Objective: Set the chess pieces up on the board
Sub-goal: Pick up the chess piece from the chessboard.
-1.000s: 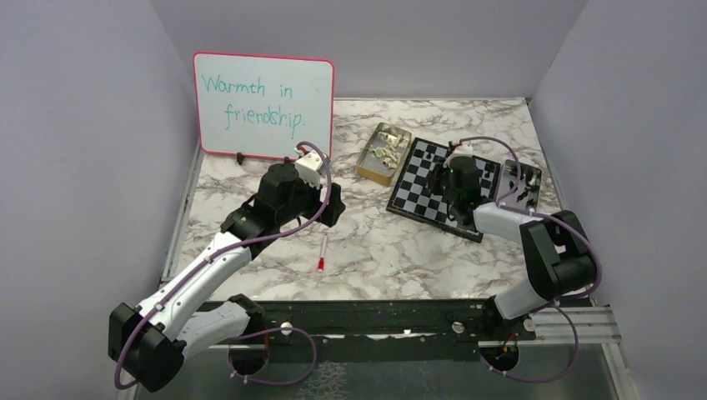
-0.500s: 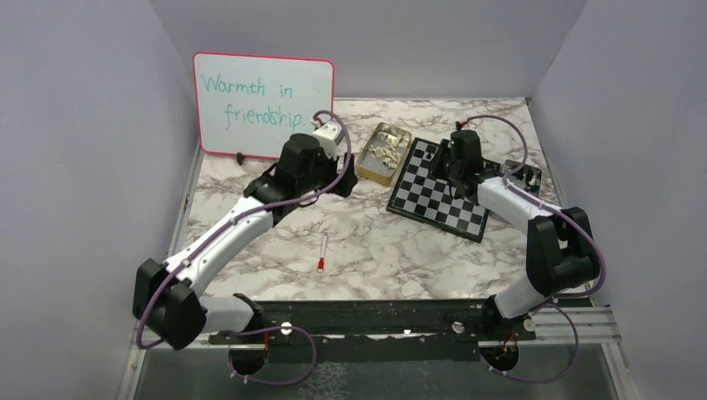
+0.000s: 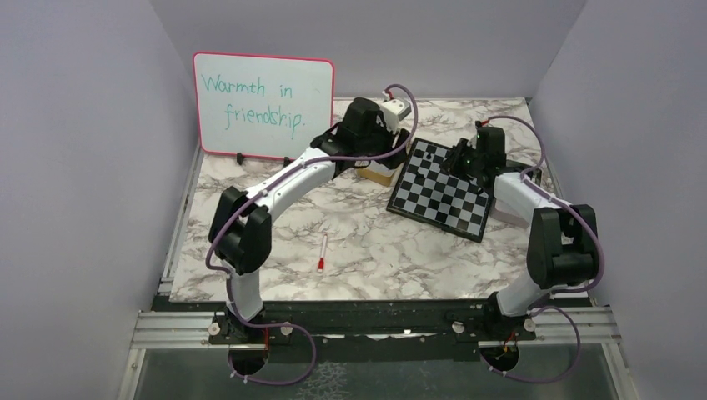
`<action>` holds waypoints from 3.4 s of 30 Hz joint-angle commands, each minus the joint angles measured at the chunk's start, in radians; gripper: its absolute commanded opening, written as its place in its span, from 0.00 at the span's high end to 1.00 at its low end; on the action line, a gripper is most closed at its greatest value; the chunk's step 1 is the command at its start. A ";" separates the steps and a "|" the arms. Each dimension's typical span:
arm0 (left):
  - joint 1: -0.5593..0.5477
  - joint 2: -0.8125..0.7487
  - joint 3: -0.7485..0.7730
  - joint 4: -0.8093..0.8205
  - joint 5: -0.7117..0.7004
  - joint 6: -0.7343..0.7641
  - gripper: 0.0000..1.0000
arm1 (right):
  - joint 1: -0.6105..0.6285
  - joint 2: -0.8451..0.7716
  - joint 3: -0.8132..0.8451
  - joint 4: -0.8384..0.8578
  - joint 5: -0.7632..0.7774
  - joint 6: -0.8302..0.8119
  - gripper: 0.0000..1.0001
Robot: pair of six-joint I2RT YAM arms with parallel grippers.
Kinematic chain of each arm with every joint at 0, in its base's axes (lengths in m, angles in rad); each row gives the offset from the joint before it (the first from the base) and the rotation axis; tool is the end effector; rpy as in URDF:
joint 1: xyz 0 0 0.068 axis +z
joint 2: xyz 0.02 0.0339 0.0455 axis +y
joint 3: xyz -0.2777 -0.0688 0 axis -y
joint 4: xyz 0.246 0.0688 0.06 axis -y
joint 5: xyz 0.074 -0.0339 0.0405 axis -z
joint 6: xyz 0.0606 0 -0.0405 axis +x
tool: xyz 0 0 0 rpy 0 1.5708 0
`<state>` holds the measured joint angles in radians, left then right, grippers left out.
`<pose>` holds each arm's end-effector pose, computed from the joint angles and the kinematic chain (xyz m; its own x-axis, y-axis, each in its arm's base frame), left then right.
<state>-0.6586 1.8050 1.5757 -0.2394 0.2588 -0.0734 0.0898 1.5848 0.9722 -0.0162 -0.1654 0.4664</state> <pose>0.3511 -0.2913 0.3262 -0.4129 0.2299 -0.8813 0.7439 0.6434 -0.1807 0.3655 0.0429 0.2201 -0.6227 0.3893 -0.6788 0.0660 0.8905 0.4502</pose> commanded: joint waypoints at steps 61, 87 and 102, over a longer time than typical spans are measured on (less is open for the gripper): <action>-0.073 0.627 0.379 0.080 0.184 0.431 0.64 | -0.114 -0.061 -0.060 -0.036 0.021 0.018 0.75; -0.084 0.589 0.321 0.063 0.174 0.475 0.93 | -0.127 -0.020 -0.071 0.067 -0.223 0.089 0.75; -0.091 0.356 0.092 0.288 0.143 0.438 0.96 | -0.166 0.032 -0.046 0.110 -0.521 0.140 0.68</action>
<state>-0.7467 2.2665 1.7065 -0.0628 0.4248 0.3717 -0.0544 1.5822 0.9112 0.0589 -0.5266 0.5873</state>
